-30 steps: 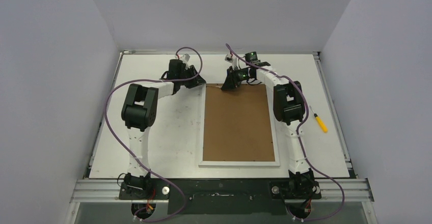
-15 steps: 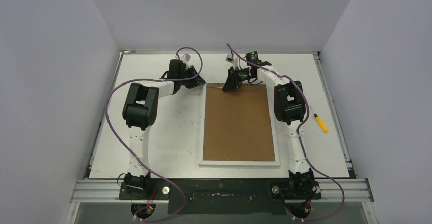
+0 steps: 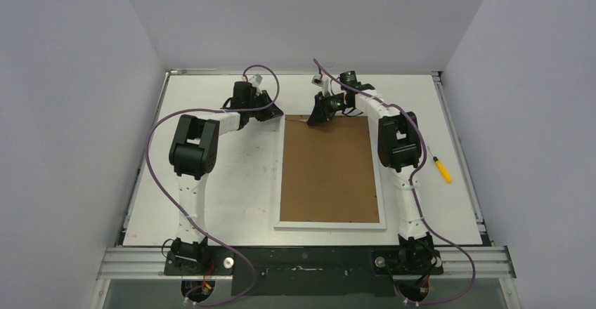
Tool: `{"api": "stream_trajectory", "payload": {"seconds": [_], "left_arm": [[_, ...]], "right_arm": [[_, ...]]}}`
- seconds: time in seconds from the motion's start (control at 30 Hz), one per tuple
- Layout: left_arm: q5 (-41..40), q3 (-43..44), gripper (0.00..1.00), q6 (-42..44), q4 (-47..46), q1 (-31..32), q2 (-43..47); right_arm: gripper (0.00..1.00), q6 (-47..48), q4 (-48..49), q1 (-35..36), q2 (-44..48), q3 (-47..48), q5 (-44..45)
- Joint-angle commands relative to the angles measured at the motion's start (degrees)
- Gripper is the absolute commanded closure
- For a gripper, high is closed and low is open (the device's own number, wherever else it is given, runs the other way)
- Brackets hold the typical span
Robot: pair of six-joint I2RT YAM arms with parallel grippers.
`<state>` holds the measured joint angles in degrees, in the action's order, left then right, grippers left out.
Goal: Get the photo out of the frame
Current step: Release the photo frame item from the photo frame.
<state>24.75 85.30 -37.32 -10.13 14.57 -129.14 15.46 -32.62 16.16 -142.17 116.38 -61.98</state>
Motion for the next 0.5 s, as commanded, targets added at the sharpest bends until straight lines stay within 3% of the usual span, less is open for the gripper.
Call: {"api": "stream_trajectory", "payload": {"seconds": [0.0,0.47], "left_arm": [[1.9,0.8,0.86,0.2,-0.5,0.7,-0.4],[2.1,-0.4,0.86,0.1,-0.9,1.3,-0.1]], "right_arm": [[0.95,-1.3,2.8,-0.1,-0.6,2.4,-0.7],[0.95,-3.0,4.4,0.7,-1.4,3.3,-1.9]]}}
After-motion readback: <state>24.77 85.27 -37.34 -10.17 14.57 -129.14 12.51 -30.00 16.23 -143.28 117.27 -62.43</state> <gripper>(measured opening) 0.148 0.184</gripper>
